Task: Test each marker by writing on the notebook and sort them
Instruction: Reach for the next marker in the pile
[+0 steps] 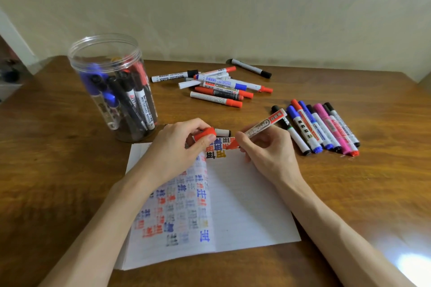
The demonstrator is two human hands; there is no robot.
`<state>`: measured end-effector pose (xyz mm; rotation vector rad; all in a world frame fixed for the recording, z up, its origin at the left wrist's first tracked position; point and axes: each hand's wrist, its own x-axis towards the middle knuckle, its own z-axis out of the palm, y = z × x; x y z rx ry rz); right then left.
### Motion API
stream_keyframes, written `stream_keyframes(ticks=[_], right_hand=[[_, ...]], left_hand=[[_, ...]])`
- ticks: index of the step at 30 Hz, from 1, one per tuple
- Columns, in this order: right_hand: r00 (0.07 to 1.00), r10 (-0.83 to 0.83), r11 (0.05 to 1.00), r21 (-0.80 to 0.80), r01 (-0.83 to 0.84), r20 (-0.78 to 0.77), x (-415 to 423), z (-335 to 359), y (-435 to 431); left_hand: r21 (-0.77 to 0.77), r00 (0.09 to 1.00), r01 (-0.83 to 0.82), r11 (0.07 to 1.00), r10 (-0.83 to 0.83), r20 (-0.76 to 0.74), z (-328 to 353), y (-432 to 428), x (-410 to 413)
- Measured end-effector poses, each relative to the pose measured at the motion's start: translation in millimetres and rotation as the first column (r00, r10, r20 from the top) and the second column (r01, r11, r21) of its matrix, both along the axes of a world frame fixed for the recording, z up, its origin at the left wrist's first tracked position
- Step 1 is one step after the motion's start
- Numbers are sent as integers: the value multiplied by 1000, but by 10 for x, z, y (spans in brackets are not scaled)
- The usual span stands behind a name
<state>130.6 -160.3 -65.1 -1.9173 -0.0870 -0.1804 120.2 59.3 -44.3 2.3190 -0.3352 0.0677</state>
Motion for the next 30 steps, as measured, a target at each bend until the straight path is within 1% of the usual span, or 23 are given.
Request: stream_keyframes(ticks=[4, 12, 15, 18, 21, 24, 30], right_hand=[[1000, 4, 997, -76, -2, 19, 6, -38, -16], [1000, 16, 996, -84, -13, 26, 11, -51, -24], [998, 25, 993, -114, -19, 49, 2, -39, -19], [998, -22, 990, -138, 30, 63, -3, -43, -8], [997, -43, 991, -126, 51, 67, 3, -42, -21], [998, -36, 997, -65, 39, 42, 0, -35, -42], [999, 18, 997, -80, -15, 43, 1, -40, -19]], left_hand=[[9, 1000, -1, 1000, 1, -4, -4, -2, -3], [37, 1000, -3, 999, 3, -4, 1, -9, -1], [44, 1000, -10, 999, 10, -8, 0, -12, 2], [37, 1000, -8, 999, 8, -11, 3, -10, 1], [35, 1000, -9, 999, 9, -10, 11, -10, -1], [40, 1000, -10, 999, 10, -8, 11, -18, 4], [48, 1000, -11, 999, 11, -5, 6, -16, 3]])
